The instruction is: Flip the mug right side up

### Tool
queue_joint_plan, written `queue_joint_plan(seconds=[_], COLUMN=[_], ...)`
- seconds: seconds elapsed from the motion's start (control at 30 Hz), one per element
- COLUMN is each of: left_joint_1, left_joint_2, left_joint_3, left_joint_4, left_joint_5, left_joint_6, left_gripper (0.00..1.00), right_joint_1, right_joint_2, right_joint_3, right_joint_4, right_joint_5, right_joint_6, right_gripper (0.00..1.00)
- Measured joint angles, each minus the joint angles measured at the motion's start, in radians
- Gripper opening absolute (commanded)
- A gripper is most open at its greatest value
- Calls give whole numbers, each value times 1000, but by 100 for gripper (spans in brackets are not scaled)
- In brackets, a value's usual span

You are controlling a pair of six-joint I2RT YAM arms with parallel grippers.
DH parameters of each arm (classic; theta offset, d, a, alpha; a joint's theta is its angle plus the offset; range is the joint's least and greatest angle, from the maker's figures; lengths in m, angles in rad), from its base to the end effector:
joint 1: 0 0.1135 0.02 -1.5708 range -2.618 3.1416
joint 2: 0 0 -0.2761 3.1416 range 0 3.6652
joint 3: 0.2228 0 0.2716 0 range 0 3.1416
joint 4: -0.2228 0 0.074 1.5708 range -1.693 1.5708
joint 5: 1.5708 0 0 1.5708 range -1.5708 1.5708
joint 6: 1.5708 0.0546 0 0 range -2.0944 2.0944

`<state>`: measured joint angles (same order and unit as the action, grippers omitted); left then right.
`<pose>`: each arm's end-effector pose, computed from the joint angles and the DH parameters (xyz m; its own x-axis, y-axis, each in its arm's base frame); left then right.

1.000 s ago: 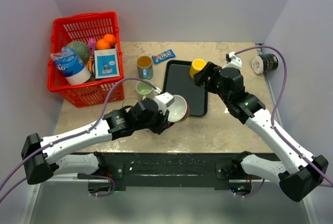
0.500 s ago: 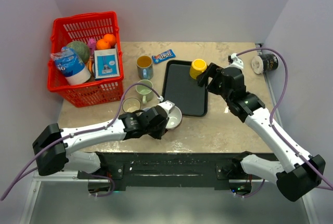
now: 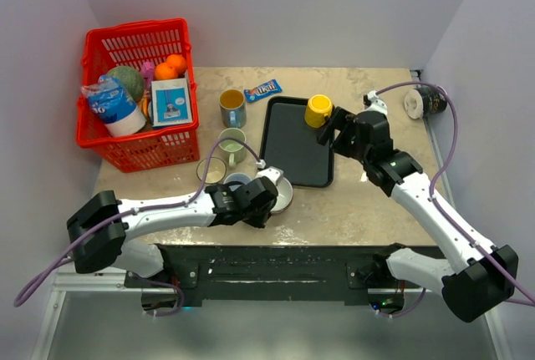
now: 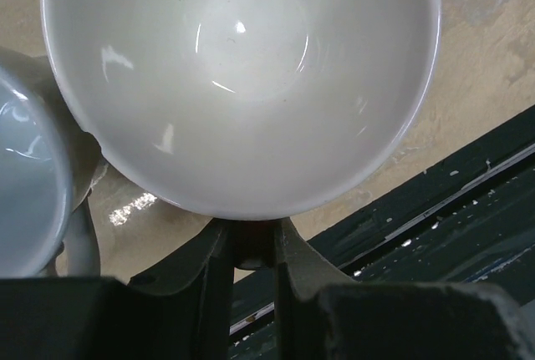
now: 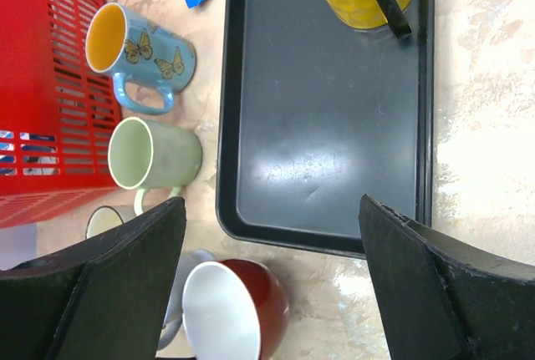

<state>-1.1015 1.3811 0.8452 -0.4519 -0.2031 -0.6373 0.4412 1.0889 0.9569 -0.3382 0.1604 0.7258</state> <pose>0.1439 -0.2595 0.1946 -0.7933 0.2759 -0.5427 0.4371 0.8786 -0.1922 0.2538 0.1102 0.3248 -0.5008 0.4881 -0.7148 0.0529 0.8415 0.5376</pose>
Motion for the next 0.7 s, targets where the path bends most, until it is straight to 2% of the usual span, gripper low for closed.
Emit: queue_joint_plan(seconds=[0.27, 0.3, 0.37, 0.4, 0.6, 0.7], left_joint_1=[-49, -52, -57, -58, -74, -84], left_joint_2=[55, 56, 57, 57, 55, 45], left_joint_3=[0, 0, 0, 0, 2, 4], left_joint_4=[19, 20, 21, 21, 43, 48], left_joint_5=[-61, -64, -71, -74, -97, -105], left_joint_6=[-44, -48, -57, -59, -60, -56], left_gripper=[0, 14, 24, 37, 64, 72], right_joint_1=[-2, -2, -2, -2, -2, -2], right_joint_2=[5, 5, 8, 11, 47, 83], right_joint_3=[-6, -8, -14, -16, -20, -20], right_joint_4=[-4, -4, -7, -8, -10, -12], right_joint_5=[-24, -24, -24, -24, -24, -23], right_joint_6=[-8, -10, -13, -16, -65, -98], right_gripper=[89, 89, 90, 90, 93, 93])
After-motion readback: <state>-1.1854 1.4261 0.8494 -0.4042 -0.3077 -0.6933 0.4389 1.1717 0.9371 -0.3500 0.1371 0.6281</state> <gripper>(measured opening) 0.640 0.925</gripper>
